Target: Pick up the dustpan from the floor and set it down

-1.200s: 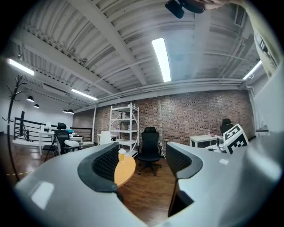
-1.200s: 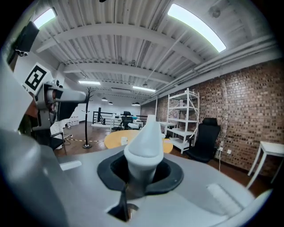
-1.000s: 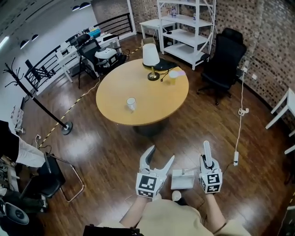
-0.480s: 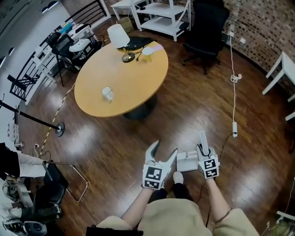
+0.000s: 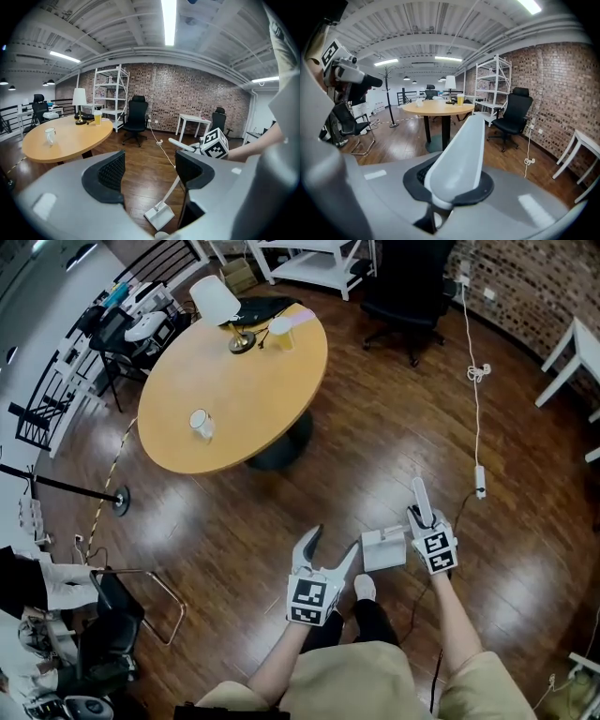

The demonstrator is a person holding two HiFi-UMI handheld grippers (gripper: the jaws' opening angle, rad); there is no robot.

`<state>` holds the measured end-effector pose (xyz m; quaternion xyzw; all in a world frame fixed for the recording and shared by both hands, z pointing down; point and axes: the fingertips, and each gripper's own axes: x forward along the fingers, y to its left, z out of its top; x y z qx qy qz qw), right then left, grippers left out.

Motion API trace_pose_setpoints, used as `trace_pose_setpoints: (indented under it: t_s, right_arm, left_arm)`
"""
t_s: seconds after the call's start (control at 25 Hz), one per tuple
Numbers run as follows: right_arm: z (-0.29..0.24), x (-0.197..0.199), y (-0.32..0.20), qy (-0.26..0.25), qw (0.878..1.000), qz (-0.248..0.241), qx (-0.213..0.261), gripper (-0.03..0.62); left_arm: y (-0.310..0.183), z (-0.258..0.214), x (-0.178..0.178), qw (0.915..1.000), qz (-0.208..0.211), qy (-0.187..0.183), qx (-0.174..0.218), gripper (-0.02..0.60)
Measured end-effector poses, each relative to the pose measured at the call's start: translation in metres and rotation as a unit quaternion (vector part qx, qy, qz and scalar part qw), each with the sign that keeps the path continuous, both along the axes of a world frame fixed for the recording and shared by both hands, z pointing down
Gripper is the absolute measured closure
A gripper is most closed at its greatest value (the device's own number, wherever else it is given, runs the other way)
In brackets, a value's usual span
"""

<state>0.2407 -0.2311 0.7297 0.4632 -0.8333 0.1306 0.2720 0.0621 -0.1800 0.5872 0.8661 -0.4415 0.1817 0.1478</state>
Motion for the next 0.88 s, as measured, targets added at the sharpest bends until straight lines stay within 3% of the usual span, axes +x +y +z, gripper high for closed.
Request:
trace_pose_setpoints:
  t_s: [0.24,0.48,0.68,0.88]
  right_arm:
    - [0.026,-0.012,-0.018,0.014,1.000,-0.014,-0.014,0.557]
    - [0.039,-0.027,-0.067,-0.062,0.998,0.019,-0.026,0.533]
    - [0.048,-0.023,-0.099,-0.076,0.996,0.032,-0.043,0.525]
    - [0.051,-0.027,-0.116,-0.084,0.995,0.010,-0.054,0.520]
  left_arm:
    - [-0.006,0.006,0.000,0.9999,-0.005,-0.003,-0.010,0.270]
    - [-0.011,0.013,0.005,0.9999,-0.008,-0.006,-0.012,0.270]
    - [-0.009,0.015,0.003,0.9998,-0.012,-0.009,-0.013,0.270]
    - [-0.006,0.022,-0.015,0.9993,-0.027,-0.020,-0.018,0.272]
